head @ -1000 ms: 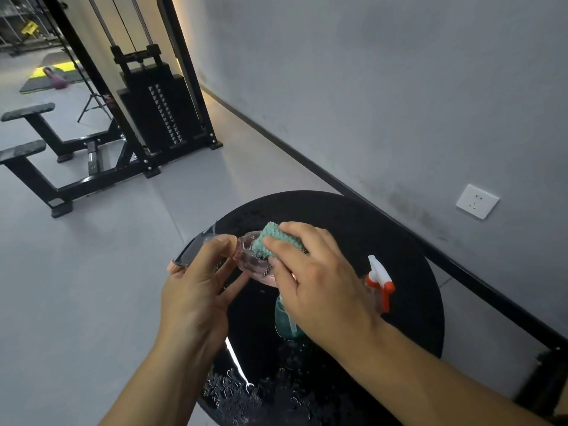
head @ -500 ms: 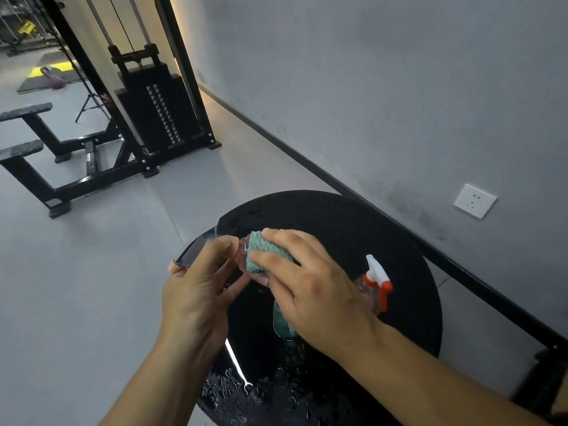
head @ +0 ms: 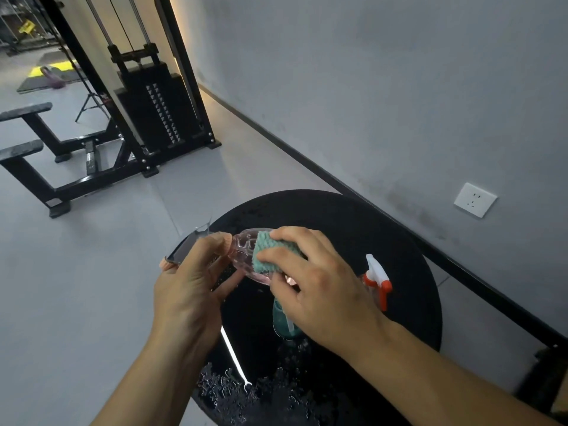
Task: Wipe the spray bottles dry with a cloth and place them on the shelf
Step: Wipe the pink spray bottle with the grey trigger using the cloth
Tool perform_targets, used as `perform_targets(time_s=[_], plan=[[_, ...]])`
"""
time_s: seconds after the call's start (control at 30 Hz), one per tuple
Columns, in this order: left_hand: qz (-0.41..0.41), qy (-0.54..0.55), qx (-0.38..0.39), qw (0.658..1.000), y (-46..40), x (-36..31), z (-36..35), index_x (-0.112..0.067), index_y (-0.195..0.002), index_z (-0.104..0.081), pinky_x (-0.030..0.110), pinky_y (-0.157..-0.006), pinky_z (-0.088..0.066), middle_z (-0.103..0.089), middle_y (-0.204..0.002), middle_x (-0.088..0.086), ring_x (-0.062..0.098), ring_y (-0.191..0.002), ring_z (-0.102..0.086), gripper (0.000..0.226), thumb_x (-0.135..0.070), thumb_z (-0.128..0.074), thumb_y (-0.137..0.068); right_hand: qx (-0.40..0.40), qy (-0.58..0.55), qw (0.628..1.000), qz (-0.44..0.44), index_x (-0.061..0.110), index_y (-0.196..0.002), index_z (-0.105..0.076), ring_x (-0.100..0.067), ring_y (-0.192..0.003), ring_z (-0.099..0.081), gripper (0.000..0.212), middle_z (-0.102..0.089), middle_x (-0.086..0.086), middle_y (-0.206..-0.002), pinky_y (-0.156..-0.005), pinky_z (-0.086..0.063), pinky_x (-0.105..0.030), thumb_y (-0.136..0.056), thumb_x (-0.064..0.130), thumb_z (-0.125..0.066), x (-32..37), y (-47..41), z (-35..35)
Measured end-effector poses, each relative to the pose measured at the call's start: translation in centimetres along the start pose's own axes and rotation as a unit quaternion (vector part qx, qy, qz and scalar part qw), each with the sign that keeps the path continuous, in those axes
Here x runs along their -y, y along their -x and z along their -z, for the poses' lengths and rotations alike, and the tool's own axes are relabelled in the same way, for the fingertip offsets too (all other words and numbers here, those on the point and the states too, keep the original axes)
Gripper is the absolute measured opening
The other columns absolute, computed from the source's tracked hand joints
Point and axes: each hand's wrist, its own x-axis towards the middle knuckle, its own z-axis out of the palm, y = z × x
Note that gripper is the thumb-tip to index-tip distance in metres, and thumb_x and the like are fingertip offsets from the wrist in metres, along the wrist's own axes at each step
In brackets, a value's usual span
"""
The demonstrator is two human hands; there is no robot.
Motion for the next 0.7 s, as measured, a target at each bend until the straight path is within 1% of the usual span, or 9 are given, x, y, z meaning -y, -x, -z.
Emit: perform_targets(time_s=[0.03,0.1,0.23,0.3,0.4,0.5,0.57,0.63,0.7], plan=[[-0.006,0.003,-0.004,1.000,-0.03,-0.17,-0.05,-0.017,-0.075,-0.068,0.048,-0.086,-0.063,-0.072,-0.084,0.002,0.018,-0.086,-0.078,0.017,-0.011,-0.076,-0.090,-0.007,0.001,1.000,-0.008,0.017,-0.122,-0.069,-0.014,-0.124,-0.049,0.027,-0.054,0.000,-0.133,-0.097,-0.051,-0.019,-0.095,0.016,-0.063,-0.11,0.07,-0.01],[-0.015,0.008,-0.014,1.000,-0.06,-0.27,-0.07,-0.019,-0.071,-0.068,0.049,-0.087,-0.063,-0.071,-0.081,0.000,0.017,-0.084,-0.077,0.021,-0.010,-0.074,-0.090,-0.012,0.005,1.000,-0.017,0.016,-0.121,-0.067,-0.013,-0.124,-0.049,0.028,-0.053,-0.001,-0.133,-0.096,-0.049,-0.015,-0.094,0.015,-0.062,-0.14,0.17,-0.07],[-0.007,-0.008,-0.008,1.000,0.02,0.21,-0.13,-0.018,-0.080,-0.067,0.042,-0.074,-0.064,-0.072,-0.088,0.003,0.018,-0.088,-0.078,0.013,-0.015,-0.076,-0.089,0.004,-0.005,1.000,0.014,0.016,-0.126,-0.067,-0.013,-0.130,-0.047,0.029,-0.053,-0.001,-0.137,-0.106,-0.040,-0.013,-0.099,0.020,-0.056,0.17,0.09,-0.12],[-0.005,-0.005,-0.013,1.000,-0.01,0.20,0.01,-0.017,-0.084,-0.066,0.042,-0.075,-0.065,-0.072,-0.089,0.004,0.019,-0.088,-0.079,0.011,-0.014,-0.076,-0.088,0.001,-0.008,1.000,0.017,0.017,-0.126,-0.068,-0.013,-0.129,-0.047,0.029,-0.054,-0.001,-0.137,-0.105,-0.045,-0.017,-0.099,0.019,-0.059,0.07,0.02,-0.08],[-0.016,0.006,-0.023,1.000,-0.18,-0.44,0.08,-0.017,-0.082,-0.065,0.046,-0.079,-0.066,-0.071,-0.082,0.000,0.017,-0.086,-0.078,0.013,-0.011,-0.075,-0.088,-0.015,-0.013,0.999,-0.025,0.019,-0.123,-0.067,-0.012,-0.123,-0.050,0.029,-0.053,0.002,-0.134,-0.096,-0.054,-0.020,-0.095,0.016,-0.062,-0.34,0.06,0.00],[-0.025,-0.001,-0.019,1.000,-0.19,-0.47,0.08,-0.019,-0.082,-0.065,0.047,-0.081,-0.066,-0.071,-0.084,-0.001,0.015,-0.086,-0.078,0.013,-0.013,-0.075,-0.088,-0.017,-0.018,0.999,-0.038,0.021,-0.124,-0.065,-0.012,-0.123,-0.050,0.029,-0.052,0.003,-0.134,-0.096,-0.051,-0.017,-0.096,0.014,-0.062,-0.47,0.06,0.01],[-0.018,-0.010,-0.014,1.000,-0.03,-0.22,-0.01,-0.016,-0.089,-0.065,0.048,-0.084,-0.065,-0.072,-0.089,0.002,0.017,-0.087,-0.078,0.011,-0.013,-0.075,-0.088,-0.004,-0.020,1.000,-0.023,0.020,-0.128,-0.065,-0.011,-0.128,-0.049,0.030,-0.053,0.002,-0.137,-0.101,-0.045,-0.015,-0.098,0.015,-0.061,-0.22,0.03,-0.06],[-0.014,-0.020,-0.012,1.000,0.04,-0.07,-0.02,-0.014,-0.093,-0.066,0.047,-0.083,-0.066,-0.072,-0.093,0.005,0.018,-0.089,-0.078,0.010,-0.014,-0.075,-0.089,-0.003,-0.022,1.000,-0.004,0.019,-0.128,-0.066,-0.011,-0.130,-0.048,0.030,-0.054,0.001,-0.138,-0.103,-0.045,-0.015,-0.098,0.015,-0.062,-0.05,-0.05,-0.08],[-0.019,-0.016,-0.016,1.000,0.06,-0.35,0.04,-0.016,-0.084,-0.066,0.045,-0.079,-0.066,-0.071,-0.087,0.003,0.018,-0.088,-0.078,0.010,-0.012,-0.075,-0.089,-0.010,-0.026,1.000,-0.005,0.019,-0.126,-0.067,-0.011,-0.128,-0.049,0.030,-0.054,0.002,-0.136,-0.102,-0.049,-0.018,-0.096,0.014,-0.063,-0.12,-0.08,-0.03]])
